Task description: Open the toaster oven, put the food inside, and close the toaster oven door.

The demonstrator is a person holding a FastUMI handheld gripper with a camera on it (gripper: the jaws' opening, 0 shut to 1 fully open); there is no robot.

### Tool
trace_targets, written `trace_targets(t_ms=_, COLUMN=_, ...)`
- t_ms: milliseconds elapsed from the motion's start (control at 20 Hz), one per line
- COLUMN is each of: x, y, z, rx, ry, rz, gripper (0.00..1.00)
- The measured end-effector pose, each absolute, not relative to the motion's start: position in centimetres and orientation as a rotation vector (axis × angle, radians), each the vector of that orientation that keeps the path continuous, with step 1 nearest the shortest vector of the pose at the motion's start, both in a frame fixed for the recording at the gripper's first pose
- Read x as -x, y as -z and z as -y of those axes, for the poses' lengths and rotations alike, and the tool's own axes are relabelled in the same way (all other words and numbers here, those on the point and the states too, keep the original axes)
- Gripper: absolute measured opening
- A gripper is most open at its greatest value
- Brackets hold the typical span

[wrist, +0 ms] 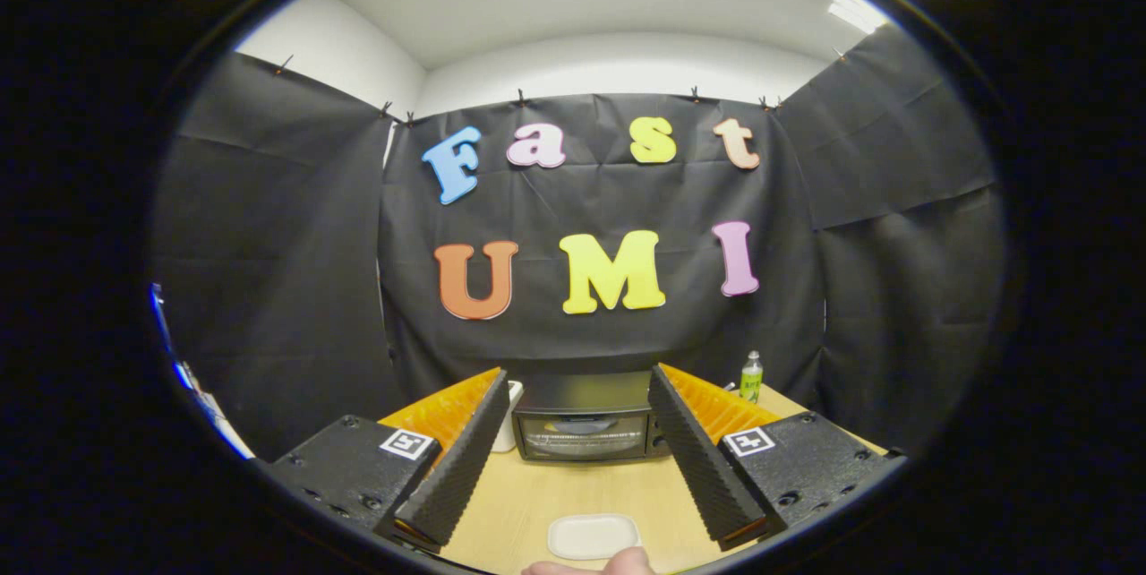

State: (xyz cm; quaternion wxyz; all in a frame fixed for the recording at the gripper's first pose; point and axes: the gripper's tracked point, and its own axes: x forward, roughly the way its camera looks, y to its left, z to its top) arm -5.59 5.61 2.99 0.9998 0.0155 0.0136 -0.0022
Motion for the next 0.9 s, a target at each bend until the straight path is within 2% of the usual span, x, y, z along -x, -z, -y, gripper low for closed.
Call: trace_targets(t_ms=900, x=4.5, y=-2.4, z=-5.4, rx=-0.073, ry=-0.006, rz=-0.025, gripper=1.0)
